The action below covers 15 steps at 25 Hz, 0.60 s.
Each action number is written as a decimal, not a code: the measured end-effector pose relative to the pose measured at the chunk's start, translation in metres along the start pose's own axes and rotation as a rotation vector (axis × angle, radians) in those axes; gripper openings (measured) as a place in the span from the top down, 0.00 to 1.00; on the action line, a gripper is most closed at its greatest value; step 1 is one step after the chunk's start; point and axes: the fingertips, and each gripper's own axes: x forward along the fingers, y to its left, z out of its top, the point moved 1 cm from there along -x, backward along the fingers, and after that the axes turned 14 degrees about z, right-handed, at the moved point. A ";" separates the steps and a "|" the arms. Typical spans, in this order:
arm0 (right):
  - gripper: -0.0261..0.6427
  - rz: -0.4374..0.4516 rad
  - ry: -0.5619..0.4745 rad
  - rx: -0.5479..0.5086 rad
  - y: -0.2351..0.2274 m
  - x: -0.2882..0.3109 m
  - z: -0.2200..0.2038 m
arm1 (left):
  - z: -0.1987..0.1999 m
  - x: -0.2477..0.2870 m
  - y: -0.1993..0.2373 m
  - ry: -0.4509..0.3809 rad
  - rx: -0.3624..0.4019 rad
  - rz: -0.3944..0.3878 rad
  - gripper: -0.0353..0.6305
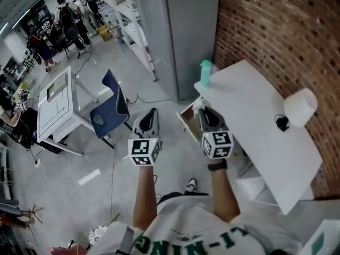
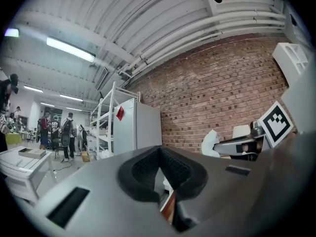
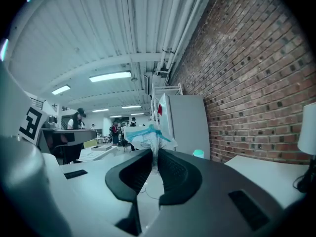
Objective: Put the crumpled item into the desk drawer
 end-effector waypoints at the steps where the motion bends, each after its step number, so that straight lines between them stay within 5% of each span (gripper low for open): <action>1: 0.90 -0.007 0.009 0.003 -0.010 0.001 -0.004 | -0.003 0.010 -0.008 0.005 0.002 -0.014 0.95; 15: 0.90 -0.102 0.119 0.085 -0.084 -0.004 -0.059 | -0.035 0.081 -0.085 0.064 0.017 -0.200 0.95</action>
